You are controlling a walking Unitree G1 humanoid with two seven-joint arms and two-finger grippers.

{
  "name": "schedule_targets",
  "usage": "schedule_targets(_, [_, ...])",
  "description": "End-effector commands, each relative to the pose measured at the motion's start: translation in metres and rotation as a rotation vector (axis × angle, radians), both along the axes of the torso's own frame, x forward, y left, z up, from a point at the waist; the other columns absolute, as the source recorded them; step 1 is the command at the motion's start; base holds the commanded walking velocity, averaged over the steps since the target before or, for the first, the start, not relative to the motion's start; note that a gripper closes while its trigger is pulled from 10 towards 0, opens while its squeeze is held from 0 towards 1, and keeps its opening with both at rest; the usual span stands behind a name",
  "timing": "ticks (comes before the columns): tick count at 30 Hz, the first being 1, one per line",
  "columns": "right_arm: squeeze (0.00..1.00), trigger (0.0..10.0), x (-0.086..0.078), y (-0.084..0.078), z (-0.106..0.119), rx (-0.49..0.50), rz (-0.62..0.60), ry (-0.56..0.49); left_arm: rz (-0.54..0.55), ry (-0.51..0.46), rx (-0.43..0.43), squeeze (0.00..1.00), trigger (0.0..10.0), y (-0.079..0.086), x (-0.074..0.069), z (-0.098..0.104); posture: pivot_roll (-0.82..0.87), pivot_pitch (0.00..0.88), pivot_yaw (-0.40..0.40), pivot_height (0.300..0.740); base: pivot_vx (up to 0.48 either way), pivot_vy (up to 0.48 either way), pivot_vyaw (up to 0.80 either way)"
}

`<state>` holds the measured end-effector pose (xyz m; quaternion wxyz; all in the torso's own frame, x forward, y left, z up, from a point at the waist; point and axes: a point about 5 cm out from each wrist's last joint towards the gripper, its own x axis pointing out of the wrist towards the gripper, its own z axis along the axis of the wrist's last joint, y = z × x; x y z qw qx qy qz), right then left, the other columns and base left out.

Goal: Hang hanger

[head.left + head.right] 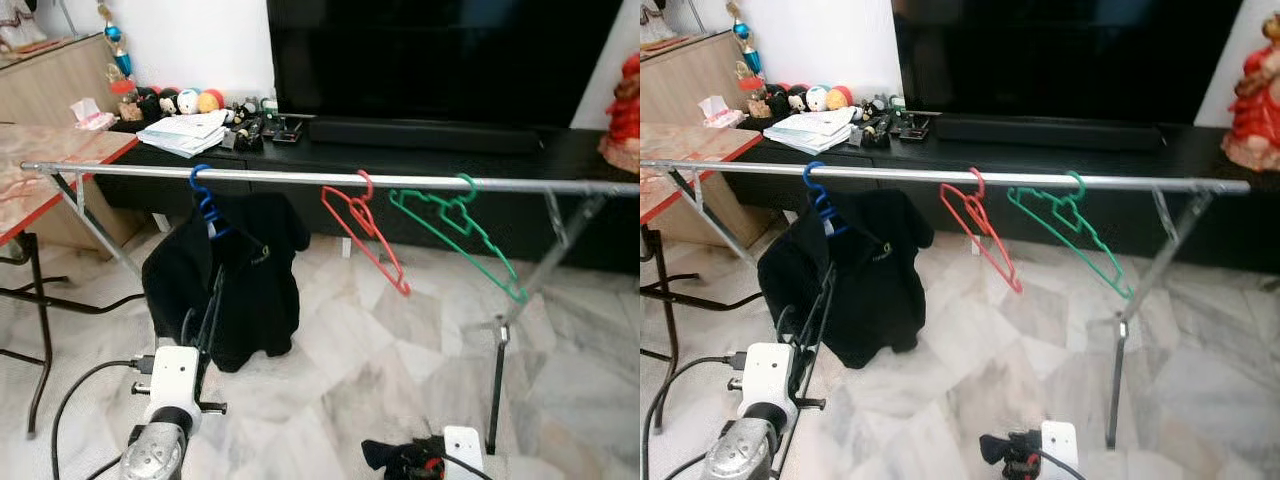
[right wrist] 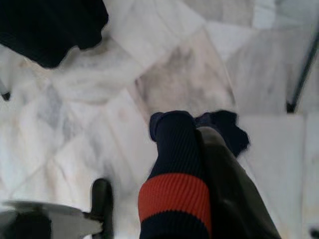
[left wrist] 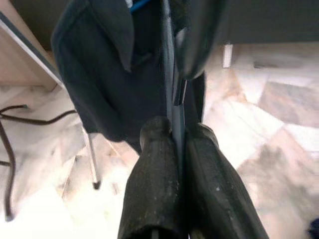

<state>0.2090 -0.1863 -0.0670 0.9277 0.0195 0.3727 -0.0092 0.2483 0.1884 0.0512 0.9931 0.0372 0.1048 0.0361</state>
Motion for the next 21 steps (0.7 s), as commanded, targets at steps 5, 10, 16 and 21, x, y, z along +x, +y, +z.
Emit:
schedule_targets(5, [0.0,10.0,0.0054,0.0024,0.003,0.005,0.003,-0.02,0.026,-0.007,0.004,0.0,10.0,0.0055,0.002,0.0055,0.0,0.04,0.043,0.74,0.0,0.0,0.0])
schedule_targets(10, [0.0,10.0,0.0056,0.0023,0.0031,0.007,0.001,-0.018,0.037,0.0,-0.005,0.0,10.0,0.0067,0.0011,0.0047,0.0,0.046,0.042,0.74,0.0,0.48,0.0])
schedule_targets(16, [0.0,10.0,0.006,0.0028,0.0032,0.009,0.003,-0.018,0.042,0.0,-0.007,0.0,10.0,0.0075,0.0017,0.0055,0.0,0.049,0.042,0.74,0.0,0.48,0.0])
schedule_targets(21, [0.0,10.0,0.0063,0.0032,0.0033,0.012,0.003,-0.019,0.042,0.0,-0.009,0.0,10.0,0.0071,0.0017,0.0062,0.01,0.049,0.043,0.74,0.0,0.48,0.0])
